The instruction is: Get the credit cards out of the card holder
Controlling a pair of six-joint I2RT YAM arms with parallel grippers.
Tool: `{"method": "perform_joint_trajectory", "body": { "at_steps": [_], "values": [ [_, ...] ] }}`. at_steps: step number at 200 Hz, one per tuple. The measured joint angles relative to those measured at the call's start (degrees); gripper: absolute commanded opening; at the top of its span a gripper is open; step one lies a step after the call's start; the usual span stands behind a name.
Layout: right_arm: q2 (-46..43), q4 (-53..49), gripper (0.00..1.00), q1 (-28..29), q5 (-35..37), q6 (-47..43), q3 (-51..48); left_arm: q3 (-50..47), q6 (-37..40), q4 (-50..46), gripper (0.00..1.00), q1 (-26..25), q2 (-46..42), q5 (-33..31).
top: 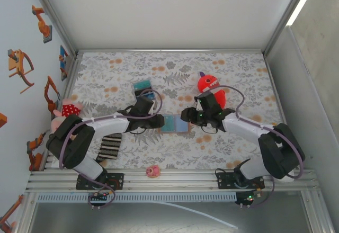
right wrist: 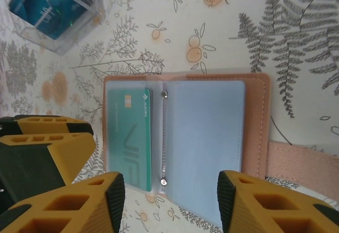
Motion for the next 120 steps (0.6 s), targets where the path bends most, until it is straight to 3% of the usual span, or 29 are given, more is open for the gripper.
{"method": "perform_joint_trajectory", "body": {
  "at_steps": [37,120],
  "values": [
    [3.23,1.99,0.38,0.98,-1.68,1.31,0.35,-0.07,-0.7,2.45,0.24,-0.02,1.68,1.29],
    [9.7,7.63,0.31,1.95,-6.03,3.3,2.19,-0.07,-1.51,5.22,0.22,-0.59,3.61,2.95]
  ]
}}
